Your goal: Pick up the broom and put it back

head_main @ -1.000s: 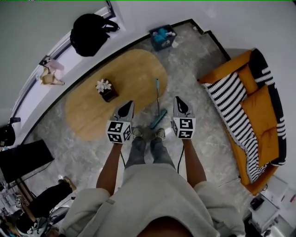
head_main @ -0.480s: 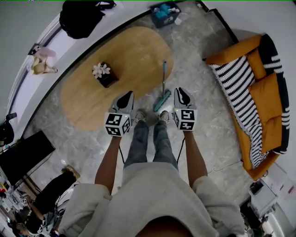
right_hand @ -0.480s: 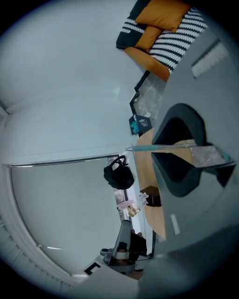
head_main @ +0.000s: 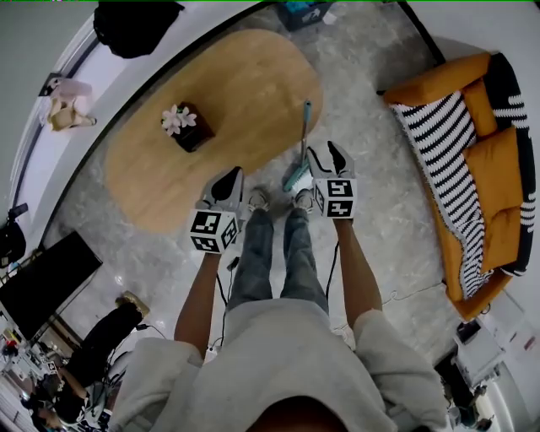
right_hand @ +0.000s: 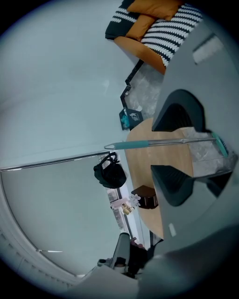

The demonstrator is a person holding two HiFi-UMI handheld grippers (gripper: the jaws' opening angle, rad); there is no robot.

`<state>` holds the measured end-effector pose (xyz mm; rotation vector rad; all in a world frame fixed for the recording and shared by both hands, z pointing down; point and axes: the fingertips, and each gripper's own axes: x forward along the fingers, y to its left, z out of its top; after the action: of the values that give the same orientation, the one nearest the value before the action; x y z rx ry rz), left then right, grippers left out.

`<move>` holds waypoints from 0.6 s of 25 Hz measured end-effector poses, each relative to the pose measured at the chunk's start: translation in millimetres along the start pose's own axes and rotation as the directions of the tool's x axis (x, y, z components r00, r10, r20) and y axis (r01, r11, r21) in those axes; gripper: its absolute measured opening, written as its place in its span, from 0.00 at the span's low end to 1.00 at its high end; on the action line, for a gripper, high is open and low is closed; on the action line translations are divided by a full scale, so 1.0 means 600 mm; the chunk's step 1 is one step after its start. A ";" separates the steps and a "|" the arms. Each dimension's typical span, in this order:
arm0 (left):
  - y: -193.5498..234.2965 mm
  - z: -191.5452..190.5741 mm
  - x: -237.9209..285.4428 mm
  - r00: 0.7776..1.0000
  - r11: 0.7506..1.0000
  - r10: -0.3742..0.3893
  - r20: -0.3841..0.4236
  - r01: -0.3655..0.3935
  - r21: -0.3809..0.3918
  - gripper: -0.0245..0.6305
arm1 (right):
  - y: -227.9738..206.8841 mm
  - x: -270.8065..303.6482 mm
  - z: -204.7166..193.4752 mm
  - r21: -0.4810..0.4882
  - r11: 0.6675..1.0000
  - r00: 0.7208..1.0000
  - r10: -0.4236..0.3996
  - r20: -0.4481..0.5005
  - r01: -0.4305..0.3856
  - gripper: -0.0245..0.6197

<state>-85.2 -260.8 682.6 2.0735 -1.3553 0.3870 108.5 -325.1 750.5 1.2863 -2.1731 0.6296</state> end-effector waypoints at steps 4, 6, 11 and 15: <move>0.012 -0.007 0.007 1.000 1.000 0.012 -0.005 -0.012 -0.016 0.04 | -0.010 0.042 -0.019 0.009 1.000 0.999 -0.002 -0.038 0.003 0.39; 0.017 -0.013 0.009 1.000 1.000 0.018 -0.011 -0.018 -0.023 0.04 | -0.013 0.064 -0.034 0.016 1.000 0.998 -0.001 -0.068 0.002 0.39; 0.027 -0.024 0.013 0.999 0.999 0.029 -0.024 -0.030 -0.032 0.04 | -0.016 0.120 -0.063 0.038 0.999 0.991 -0.003 -0.132 0.008 0.38; 0.032 -0.033 0.013 0.999 0.999 0.034 -0.035 -0.035 -0.036 0.04 | -0.023 0.159 -0.072 0.041 0.999 0.987 -0.010 -0.162 0.017 0.36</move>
<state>-97.3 -258.8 708.4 2.0069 -1.3699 0.4072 91.1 -365.0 846.5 1.2263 -2.0276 0.7517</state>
